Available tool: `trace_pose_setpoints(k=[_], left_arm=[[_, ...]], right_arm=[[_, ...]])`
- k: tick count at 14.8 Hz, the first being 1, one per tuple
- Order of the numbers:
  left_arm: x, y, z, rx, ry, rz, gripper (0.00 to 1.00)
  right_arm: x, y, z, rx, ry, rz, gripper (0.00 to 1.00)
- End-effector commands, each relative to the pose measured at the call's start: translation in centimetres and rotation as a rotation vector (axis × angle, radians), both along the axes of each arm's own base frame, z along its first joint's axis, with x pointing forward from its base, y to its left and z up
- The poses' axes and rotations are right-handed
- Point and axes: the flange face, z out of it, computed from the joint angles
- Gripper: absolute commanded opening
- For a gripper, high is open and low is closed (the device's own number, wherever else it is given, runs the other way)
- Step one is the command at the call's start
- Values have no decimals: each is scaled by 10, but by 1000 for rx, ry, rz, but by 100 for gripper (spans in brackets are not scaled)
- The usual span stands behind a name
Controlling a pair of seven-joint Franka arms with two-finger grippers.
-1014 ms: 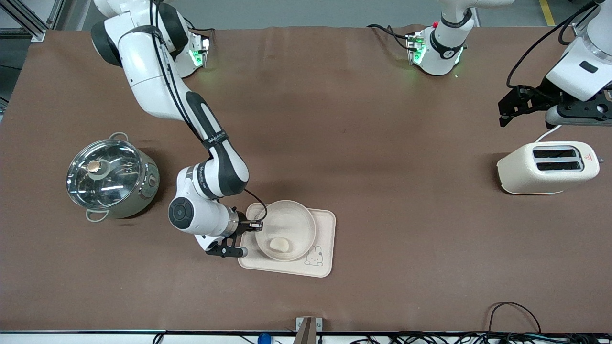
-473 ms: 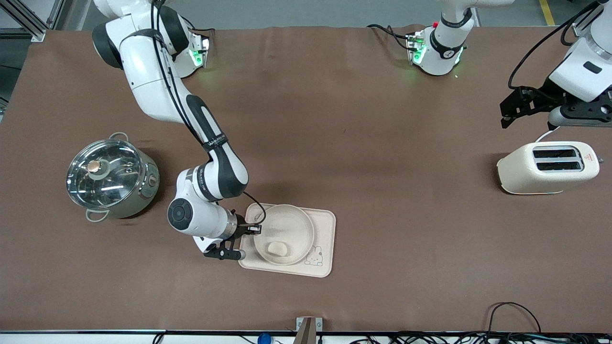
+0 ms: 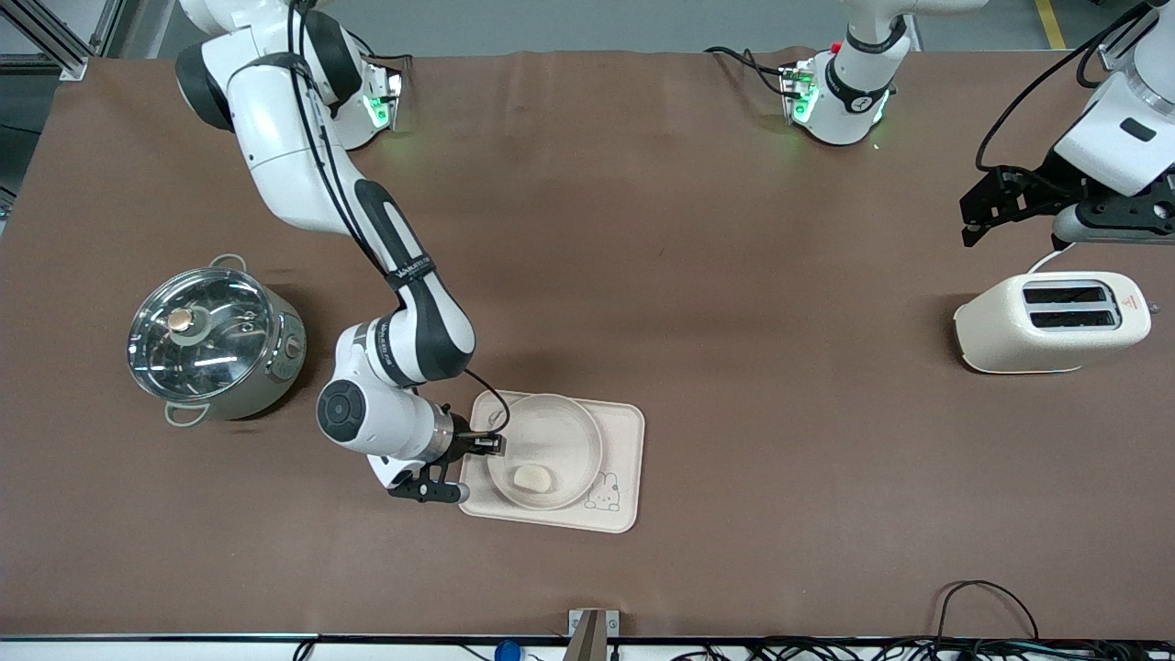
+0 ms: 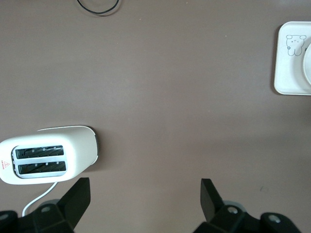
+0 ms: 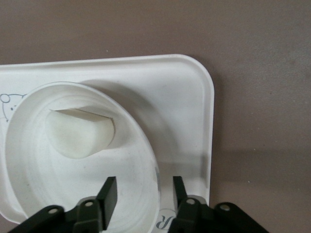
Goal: Place bun in plate and plate on tray
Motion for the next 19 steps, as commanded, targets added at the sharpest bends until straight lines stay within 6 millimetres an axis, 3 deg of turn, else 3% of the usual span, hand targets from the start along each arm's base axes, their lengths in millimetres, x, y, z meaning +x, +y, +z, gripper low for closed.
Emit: trace_pose_setpoints(k=[1,4,6,9,11,14,17,19], left_arm=[[2,2,5,-14,7,-6,100],[3,7,4,-14,10,3,100],[8,19,-1,-15,17,24,100],[8,19,-2,-22,23,24,100],[9,19,-3,-22,23,26,100],[10,17,-4,-23,22,26,100],[10,18,-2,-23,15,27,100],[10,18,-3,-23,17,26,100]], right_arm=[[-7,-27,20,1,47,-33,100],[-14,-65,55,-3,181,-15,100],[-23,-100,106,0,252,-11,100],[-48,-171,186,-25,267,-26,100],[-76,-220,233,-129,253,15,100],[-120,-278,303,-198,207,42,100],[-159,-323,363,-270,171,39,100],[-181,-343,400,-305,131,9,100]])
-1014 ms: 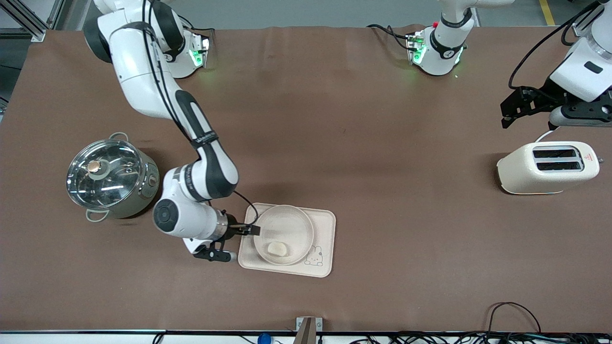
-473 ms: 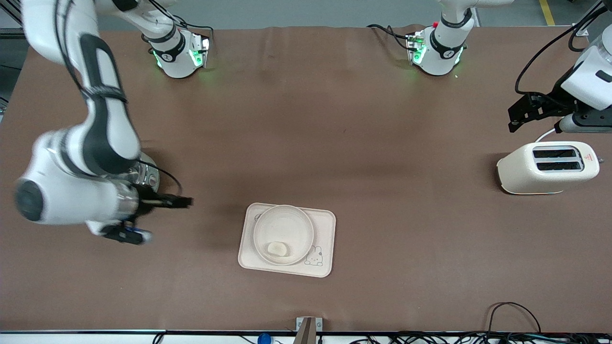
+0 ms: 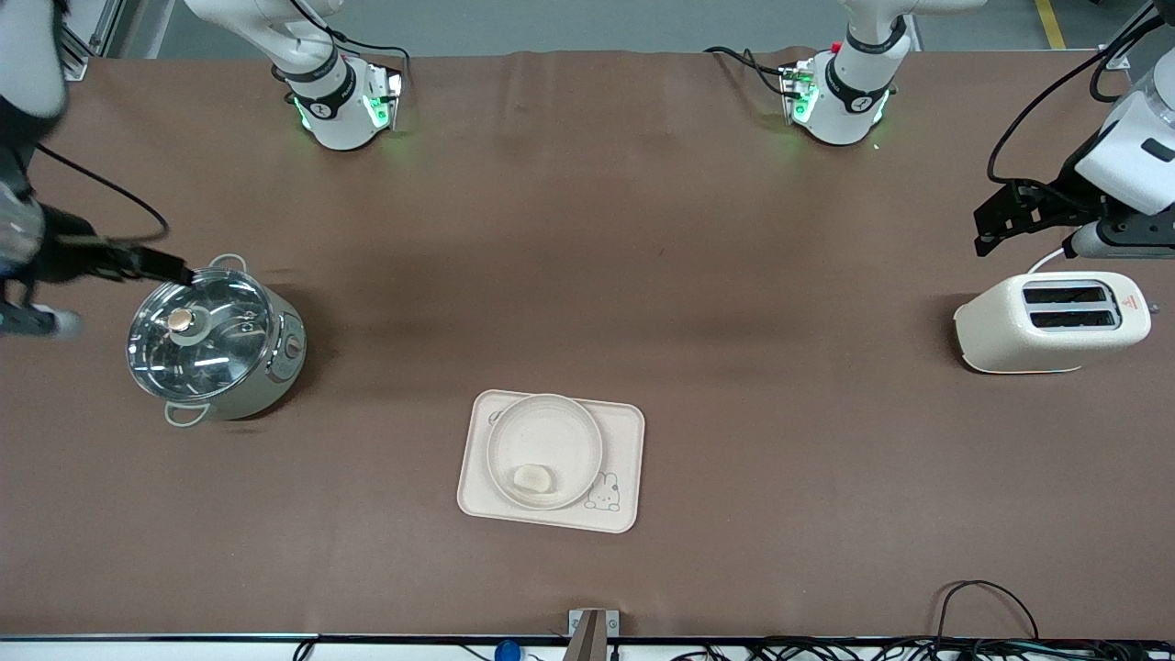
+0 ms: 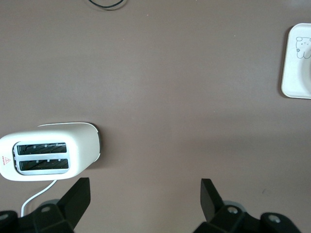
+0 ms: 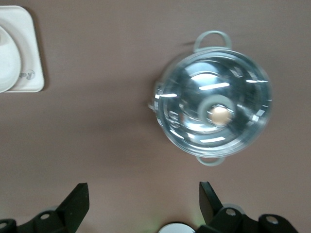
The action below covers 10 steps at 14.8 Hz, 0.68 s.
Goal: Place bun in plate and plate on tray
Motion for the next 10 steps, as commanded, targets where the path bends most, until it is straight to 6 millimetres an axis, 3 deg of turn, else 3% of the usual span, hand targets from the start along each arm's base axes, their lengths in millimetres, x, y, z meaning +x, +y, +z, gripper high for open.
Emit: trace_pose_setpoints(k=[1,3,10], left_arm=[[1,-1,6,-17,-1,-9,100],[-2,-1,8,-17,0,-9,100],[0,0,9,-17,-7,-9,100]], right_arm=[[-37,-16,36,-60,-47,-2,100],[-44,-16,48,-73,-77,0,100],[-39,-8,51,-72,-104,23,100]])
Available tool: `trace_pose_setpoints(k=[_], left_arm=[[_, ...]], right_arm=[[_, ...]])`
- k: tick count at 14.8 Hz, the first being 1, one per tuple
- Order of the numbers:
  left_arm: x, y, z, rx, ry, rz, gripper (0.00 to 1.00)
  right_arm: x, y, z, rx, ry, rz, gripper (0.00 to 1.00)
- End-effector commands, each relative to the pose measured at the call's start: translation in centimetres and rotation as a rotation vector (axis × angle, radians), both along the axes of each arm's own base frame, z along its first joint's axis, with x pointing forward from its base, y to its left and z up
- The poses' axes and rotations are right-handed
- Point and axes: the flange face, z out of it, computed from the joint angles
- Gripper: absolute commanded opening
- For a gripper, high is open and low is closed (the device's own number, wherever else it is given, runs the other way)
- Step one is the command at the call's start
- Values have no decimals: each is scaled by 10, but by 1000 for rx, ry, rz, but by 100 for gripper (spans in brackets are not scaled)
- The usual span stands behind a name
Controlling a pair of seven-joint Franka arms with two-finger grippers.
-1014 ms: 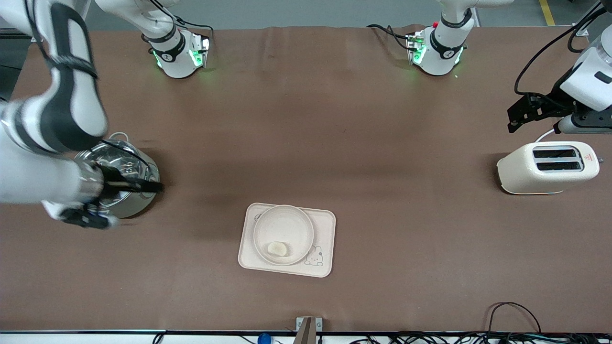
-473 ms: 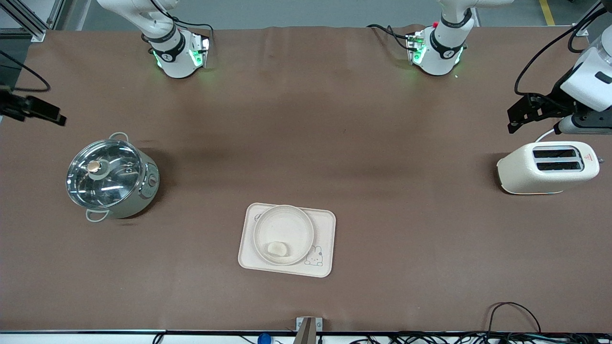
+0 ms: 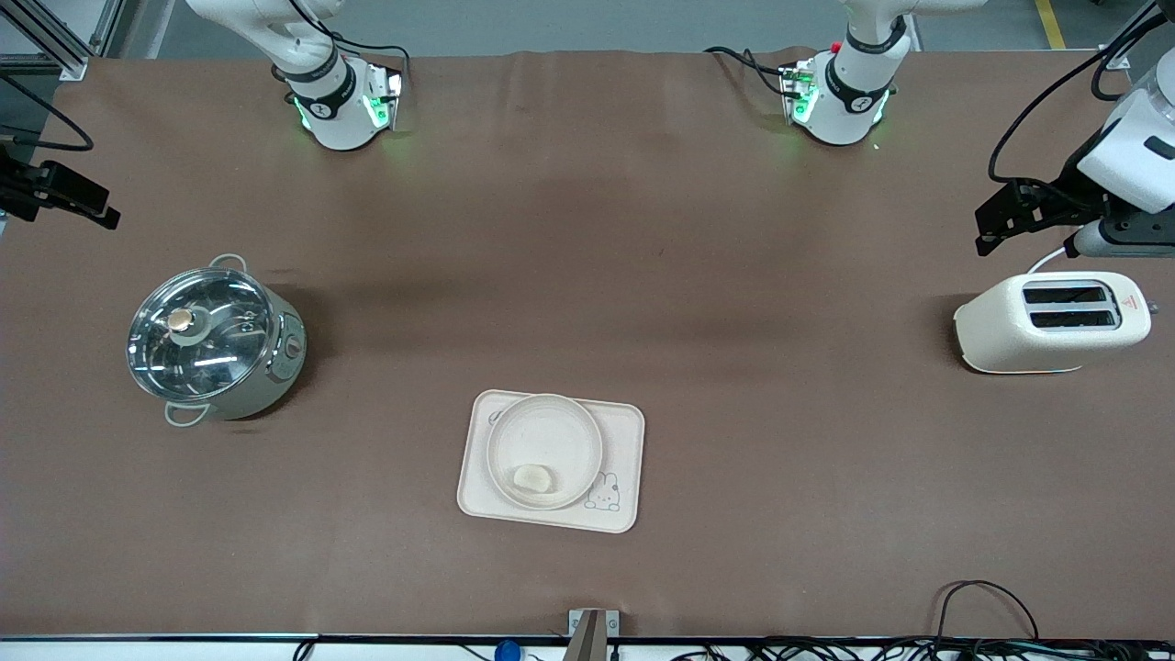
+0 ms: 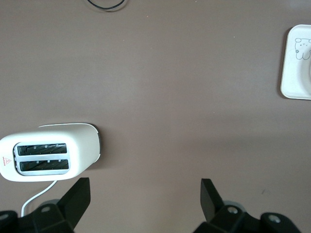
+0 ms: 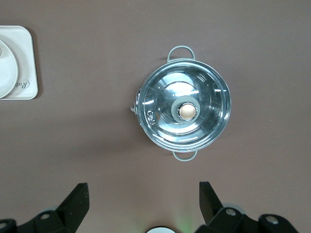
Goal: Place bun in plate and plate on tray
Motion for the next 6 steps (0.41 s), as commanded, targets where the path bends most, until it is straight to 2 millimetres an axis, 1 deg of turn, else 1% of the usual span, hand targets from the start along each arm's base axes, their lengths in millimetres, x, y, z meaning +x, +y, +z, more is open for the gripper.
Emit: trace_pose_setpoints(k=[1,3,4,5,6], left_arm=[[0,1,6,-17,-3,-7,100],[2,1,4,-12,1,-7,100],[2,0,7,-13,-5,13,100],[3,-1,15,-14,-22,10,100],[6,1,15,-12,-22,10,100]], right_arm=[[-6,0,1,-20,-3,12,100],[-7,-2,3,-20,-8,11,100],[-6,-6,2,-20,-6,6,100],[-6,-7,2,-19,-8,15,100],[-6,-8,2,-19,-9,15,100]])
